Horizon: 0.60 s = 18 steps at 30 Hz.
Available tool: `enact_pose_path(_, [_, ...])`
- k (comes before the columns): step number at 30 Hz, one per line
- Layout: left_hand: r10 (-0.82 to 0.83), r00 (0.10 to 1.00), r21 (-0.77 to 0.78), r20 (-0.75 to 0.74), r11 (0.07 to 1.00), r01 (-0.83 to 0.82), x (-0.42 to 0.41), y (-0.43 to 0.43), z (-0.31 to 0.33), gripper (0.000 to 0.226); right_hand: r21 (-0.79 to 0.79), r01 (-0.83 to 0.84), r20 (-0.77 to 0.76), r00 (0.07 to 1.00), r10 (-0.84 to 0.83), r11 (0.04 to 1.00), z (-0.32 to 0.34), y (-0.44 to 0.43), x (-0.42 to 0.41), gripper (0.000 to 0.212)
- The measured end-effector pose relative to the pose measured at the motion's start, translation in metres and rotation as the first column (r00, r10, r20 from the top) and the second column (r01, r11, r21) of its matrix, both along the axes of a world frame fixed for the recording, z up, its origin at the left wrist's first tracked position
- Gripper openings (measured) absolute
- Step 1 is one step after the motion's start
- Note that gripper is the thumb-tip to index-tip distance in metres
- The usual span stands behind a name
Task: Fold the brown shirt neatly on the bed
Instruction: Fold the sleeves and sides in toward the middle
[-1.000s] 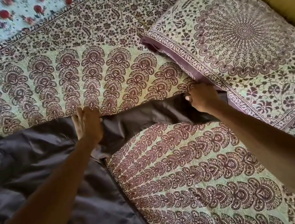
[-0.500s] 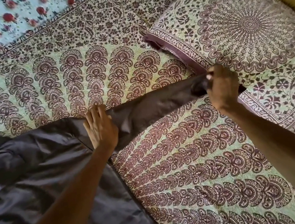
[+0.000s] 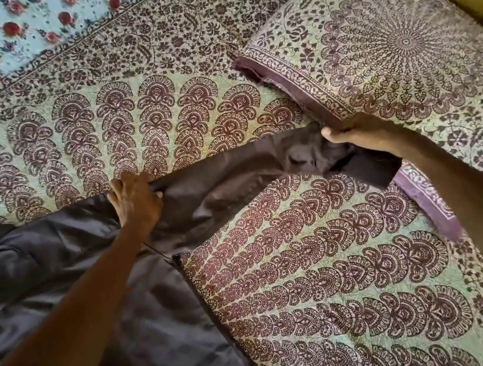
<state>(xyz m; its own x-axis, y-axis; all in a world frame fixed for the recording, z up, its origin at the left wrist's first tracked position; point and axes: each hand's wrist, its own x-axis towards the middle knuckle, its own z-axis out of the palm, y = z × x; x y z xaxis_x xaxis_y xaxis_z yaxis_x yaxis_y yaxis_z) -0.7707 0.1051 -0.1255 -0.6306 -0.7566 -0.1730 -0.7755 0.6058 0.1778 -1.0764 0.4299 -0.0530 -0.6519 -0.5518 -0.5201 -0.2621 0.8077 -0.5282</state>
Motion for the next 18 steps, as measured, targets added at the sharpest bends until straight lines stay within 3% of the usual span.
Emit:
enact_pose_path(2, [-0.008,1.000,-0.055,0.012,0.998,0.008,0.000,0.001,0.004,0.037,0.108,-0.005,0.125,0.992,-0.009,0.994,0.005,0.003,-0.008,0.083])
enact_pose_path(4, [-0.006,1.000,-0.091,-0.004,0.996,0.006,0.000,0.003,0.004,0.035,0.169,-0.025,0.100,0.995,0.008,0.985,0.012,0.004,-0.011,0.064])
enact_pose_path(7, [0.059,0.997,-0.072,-0.051,0.995,-0.062,-0.001,0.011,-0.002,0.044,0.231,-0.067,-0.306,0.942,0.138,0.971,0.006,0.003,-0.009,0.034])
enact_pose_path(9, [0.141,0.984,-0.044,-0.105,0.988,-0.146,-0.003,0.020,-0.004,0.052,0.210,-0.027,-0.630,0.761,0.156,0.977,-0.003,-0.001,0.007,0.026])
enact_pose_path(11, [0.216,0.961,0.039,-0.172,0.976,-0.212,-0.004,0.035,-0.005,0.059,0.202,-0.032,-0.788,0.589,0.182,0.979,-0.013,-0.004,0.025,0.037])
enact_pose_path(12, [0.224,0.954,0.069,-0.197,0.974,-0.215,-0.005,0.043,-0.005,0.059,0.186,-0.040,-0.819,0.545,0.178,0.982,-0.019,-0.006,0.034,0.042])
enact_pose_path(15, [0.057,0.977,0.047,-0.205,0.998,-0.048,-0.001,0.068,-0.013,0.050,0.137,0.014,-0.784,0.613,0.100,0.990,-0.034,-0.015,0.065,0.056])
enact_pose_path(18, [-0.061,0.983,0.047,-0.171,0.996,0.070,0.004,0.084,-0.028,0.055,0.150,0.123,-0.686,0.728,0.014,0.981,-0.054,-0.022,0.095,0.052])
